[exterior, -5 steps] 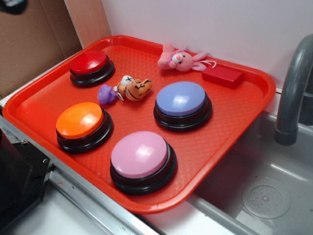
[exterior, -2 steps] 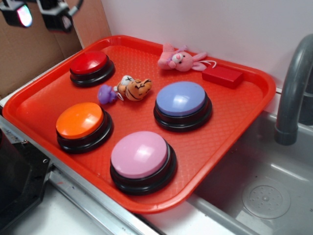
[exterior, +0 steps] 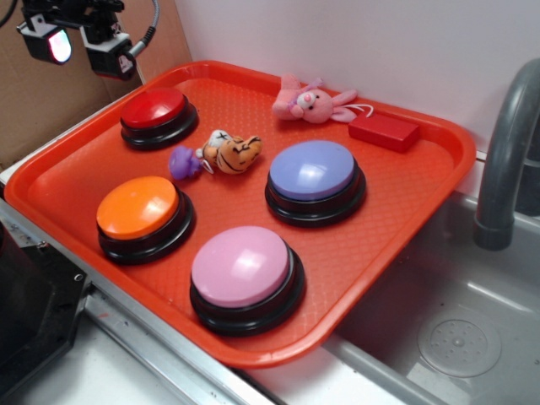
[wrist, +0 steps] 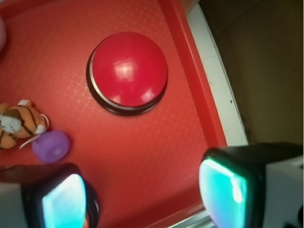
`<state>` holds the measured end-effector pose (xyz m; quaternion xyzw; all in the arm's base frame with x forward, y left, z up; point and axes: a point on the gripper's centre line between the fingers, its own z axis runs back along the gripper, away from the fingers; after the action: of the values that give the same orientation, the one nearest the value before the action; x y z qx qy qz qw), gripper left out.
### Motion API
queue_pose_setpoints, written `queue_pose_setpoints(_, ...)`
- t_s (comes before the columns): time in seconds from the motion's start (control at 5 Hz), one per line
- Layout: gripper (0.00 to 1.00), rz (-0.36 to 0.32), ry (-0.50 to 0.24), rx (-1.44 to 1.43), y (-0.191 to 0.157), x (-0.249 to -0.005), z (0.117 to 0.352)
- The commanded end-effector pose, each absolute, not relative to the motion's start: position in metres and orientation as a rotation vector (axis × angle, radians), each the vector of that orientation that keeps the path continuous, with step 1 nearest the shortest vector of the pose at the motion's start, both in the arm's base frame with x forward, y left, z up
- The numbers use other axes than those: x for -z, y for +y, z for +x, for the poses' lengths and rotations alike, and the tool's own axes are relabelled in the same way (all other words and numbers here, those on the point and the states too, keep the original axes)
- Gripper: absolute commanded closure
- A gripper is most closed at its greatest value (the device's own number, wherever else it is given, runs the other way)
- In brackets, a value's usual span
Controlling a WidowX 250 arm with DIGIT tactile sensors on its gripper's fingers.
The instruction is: Push the red button.
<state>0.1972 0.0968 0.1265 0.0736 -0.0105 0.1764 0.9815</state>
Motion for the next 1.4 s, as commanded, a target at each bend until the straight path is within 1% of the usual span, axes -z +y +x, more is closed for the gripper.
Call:
queue_pose_setpoints(0.0,0.0,0.158,-0.046,-0.365,0.103,-0.135,0.196)
queue_pose_setpoints(0.2,0.0,0.21,0.008,-0.508,0.13,-0.115,0.218)
queue_pose_setpoints(0.4,0.0,0.22,-0.08,-0.51,0.14,-0.104,0.236)
queue_pose_setpoints(0.6,0.0,0.165,-0.088,-0.452,0.139,-0.087,0.256)
queue_pose_setpoints(0.8,0.0,0.114,-0.106,-0.5,0.142,-0.075,0.263)
queue_pose_setpoints(1.0,0.0,0.023,-0.07,-0.53,0.142,-0.063,0.269)
queue_pose_setpoints(1.2,0.0,0.047,0.139,-0.604,0.143,-0.054,0.27)
